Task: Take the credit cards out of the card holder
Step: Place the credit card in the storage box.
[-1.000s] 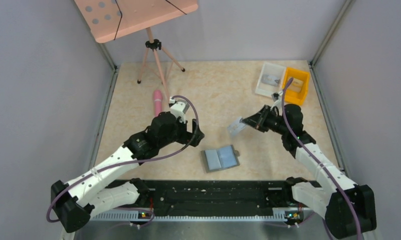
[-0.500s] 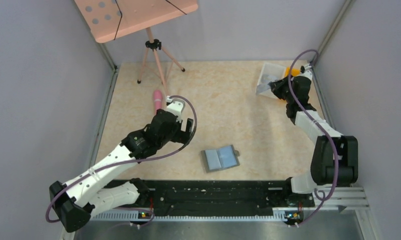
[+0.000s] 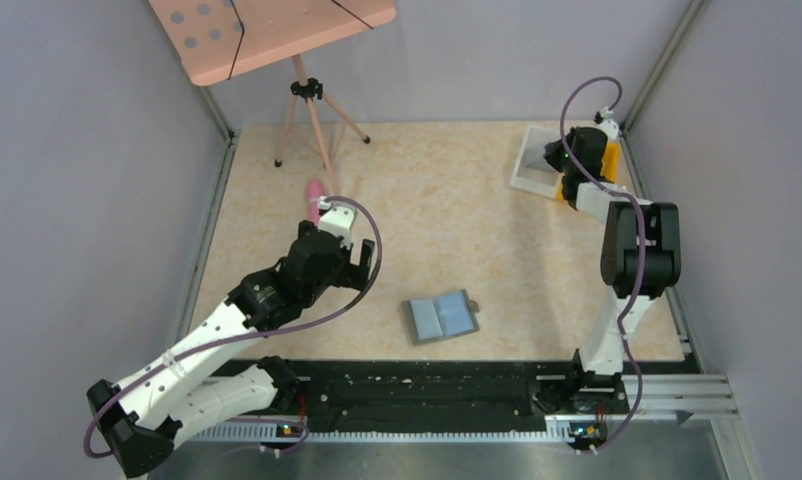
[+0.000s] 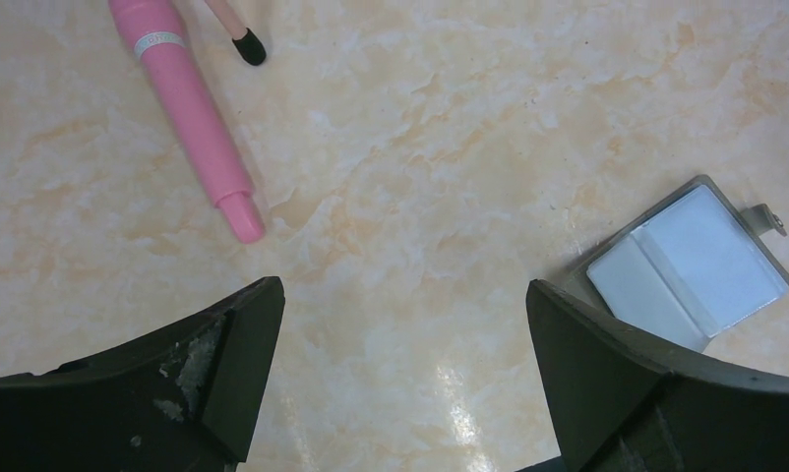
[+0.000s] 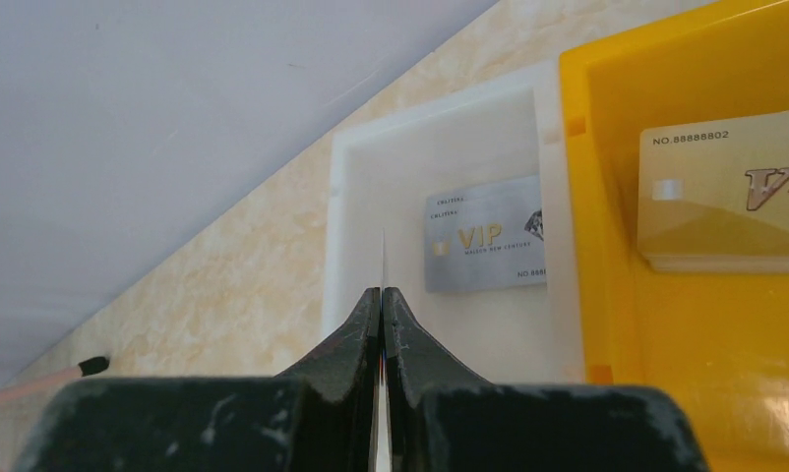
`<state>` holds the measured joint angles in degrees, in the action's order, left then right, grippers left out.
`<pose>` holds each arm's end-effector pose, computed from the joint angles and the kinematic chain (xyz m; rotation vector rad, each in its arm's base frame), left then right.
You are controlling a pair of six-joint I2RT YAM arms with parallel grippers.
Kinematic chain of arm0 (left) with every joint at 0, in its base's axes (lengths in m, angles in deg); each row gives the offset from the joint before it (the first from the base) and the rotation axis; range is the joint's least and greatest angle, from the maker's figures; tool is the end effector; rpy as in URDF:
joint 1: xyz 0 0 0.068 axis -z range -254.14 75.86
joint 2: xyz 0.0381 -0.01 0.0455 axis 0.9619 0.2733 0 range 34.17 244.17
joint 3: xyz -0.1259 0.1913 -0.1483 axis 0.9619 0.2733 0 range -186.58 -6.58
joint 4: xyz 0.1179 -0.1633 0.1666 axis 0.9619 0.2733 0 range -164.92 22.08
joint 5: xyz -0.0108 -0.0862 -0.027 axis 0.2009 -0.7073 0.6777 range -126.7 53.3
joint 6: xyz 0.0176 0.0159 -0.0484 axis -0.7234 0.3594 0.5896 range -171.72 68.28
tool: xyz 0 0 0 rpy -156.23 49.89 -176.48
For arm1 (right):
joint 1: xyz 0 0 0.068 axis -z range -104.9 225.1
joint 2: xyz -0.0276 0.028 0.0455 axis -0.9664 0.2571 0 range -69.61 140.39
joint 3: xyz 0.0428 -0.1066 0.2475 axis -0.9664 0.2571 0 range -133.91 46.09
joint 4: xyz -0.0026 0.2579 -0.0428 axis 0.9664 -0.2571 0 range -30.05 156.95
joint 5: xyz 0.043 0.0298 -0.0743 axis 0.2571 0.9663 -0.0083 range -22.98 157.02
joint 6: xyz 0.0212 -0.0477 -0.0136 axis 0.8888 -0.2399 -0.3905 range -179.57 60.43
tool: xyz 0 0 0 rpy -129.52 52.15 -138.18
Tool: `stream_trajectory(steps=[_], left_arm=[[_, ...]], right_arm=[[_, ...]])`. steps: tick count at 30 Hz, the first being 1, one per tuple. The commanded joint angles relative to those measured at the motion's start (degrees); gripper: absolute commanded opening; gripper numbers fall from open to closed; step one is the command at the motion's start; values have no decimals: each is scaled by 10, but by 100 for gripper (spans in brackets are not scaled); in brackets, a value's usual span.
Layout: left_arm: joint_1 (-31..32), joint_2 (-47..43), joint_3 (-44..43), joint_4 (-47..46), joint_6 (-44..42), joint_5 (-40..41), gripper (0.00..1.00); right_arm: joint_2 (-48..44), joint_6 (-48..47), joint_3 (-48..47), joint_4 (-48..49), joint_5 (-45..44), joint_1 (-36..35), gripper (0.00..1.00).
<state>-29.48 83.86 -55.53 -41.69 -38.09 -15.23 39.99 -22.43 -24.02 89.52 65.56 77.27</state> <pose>0.1398 -0.1199 0.3118 0.3600 2.0933 -0.1975 0.4402 -0.0175 0.2208 0.6508 1.7693 0.3970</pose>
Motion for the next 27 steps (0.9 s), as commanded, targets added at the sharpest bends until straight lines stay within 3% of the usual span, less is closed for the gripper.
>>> stream_trajectory(steps=[1, 12, 27], left_arm=[[0, -7, 4, -22, -10, 20, 99], [0, 15, 3, -20, -11, 53, 99], [0, 21, 4, -18, -11, 78, 99]], right_arm=[[43, 4, -58, 31, -8, 8, 0], [137, 24, -125, 60, -4, 8, 0], [170, 28, -172, 53, 13, 13, 0]])
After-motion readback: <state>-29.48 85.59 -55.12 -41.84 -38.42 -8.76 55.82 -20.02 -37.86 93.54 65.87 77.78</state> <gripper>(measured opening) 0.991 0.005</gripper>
